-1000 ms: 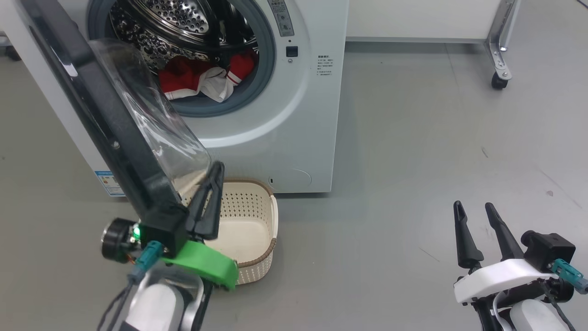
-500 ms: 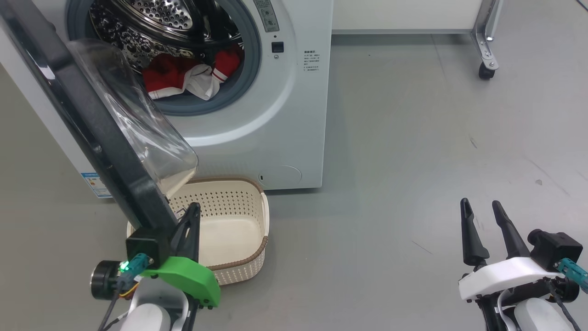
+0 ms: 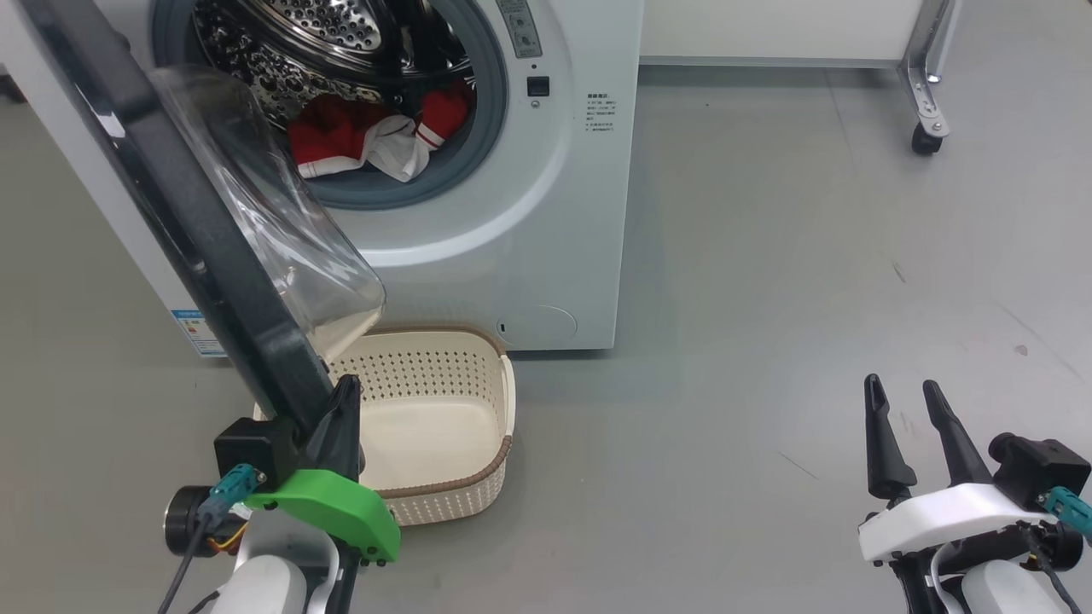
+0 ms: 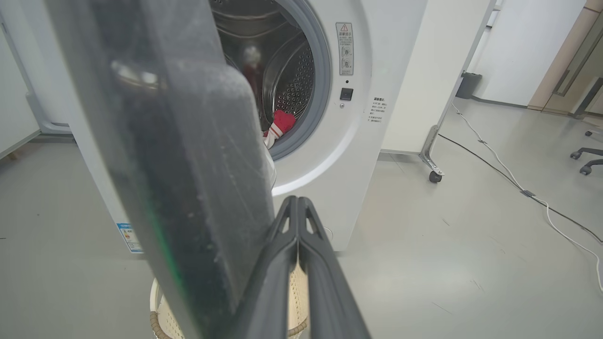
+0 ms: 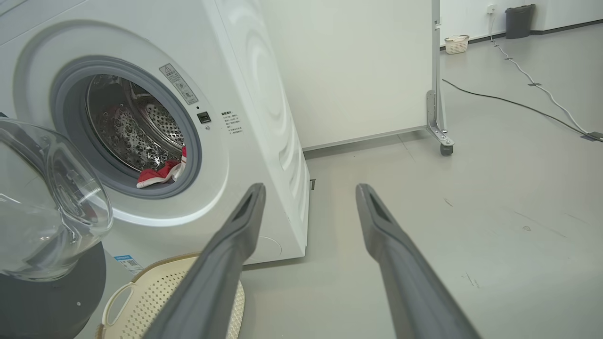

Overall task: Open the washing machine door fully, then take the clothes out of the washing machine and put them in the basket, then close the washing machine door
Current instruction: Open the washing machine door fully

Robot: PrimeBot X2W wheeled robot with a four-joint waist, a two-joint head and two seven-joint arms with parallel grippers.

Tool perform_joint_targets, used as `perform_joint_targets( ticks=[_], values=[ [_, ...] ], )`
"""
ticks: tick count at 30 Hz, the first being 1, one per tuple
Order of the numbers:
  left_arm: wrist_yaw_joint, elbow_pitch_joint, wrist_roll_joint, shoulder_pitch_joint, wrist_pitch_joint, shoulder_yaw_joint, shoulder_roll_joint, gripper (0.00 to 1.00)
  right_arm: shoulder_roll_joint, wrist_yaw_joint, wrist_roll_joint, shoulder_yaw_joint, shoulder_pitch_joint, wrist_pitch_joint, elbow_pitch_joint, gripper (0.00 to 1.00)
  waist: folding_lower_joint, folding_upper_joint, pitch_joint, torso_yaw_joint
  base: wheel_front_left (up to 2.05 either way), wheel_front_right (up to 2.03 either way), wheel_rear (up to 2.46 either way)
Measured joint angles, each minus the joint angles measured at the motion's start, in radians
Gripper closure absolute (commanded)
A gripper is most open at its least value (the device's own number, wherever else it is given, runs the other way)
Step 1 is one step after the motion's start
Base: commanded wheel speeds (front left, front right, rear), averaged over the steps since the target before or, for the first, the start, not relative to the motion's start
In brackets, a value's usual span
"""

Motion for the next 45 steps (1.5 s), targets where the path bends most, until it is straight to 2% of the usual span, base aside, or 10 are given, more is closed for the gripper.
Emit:
perform_joint_targets(
  ticks=[13,23,38,45],
  values=[
    [0.000,0.054,-0.015,-0.014,-0.031,-0.017,-0.011,1.00,0.008,0.010,-0.007,-0.007,0.017,0.000,-0.001,0.00,0.0000,0.0000,-0.003,0.085,0.00,0.00,0.00],
    [0.005,0.060,-0.033,-0.016,-0.059,0.006,-0.011,1.00,0.008,0.020,-0.012,-0.004,0.027,0.000,-0.012,0.00,0.0000,0.0000,0.015,0.161,0.00,0.00,0.00],
    [0.010,0.061,-0.056,-0.042,-0.110,0.107,-0.011,1.00,-0.015,0.031,-0.036,0.013,0.019,0.000,-0.042,0.00,0.0000,0.0000,0.106,0.273,0.00,0.00,0.00],
    [0.011,0.045,-0.064,-0.053,-0.129,0.177,-0.008,1.00,-0.059,0.034,-0.053,0.016,0.005,0.018,-0.066,0.00,0.0000,0.0000,0.170,0.298,0.00,0.00,0.00]
  ],
)
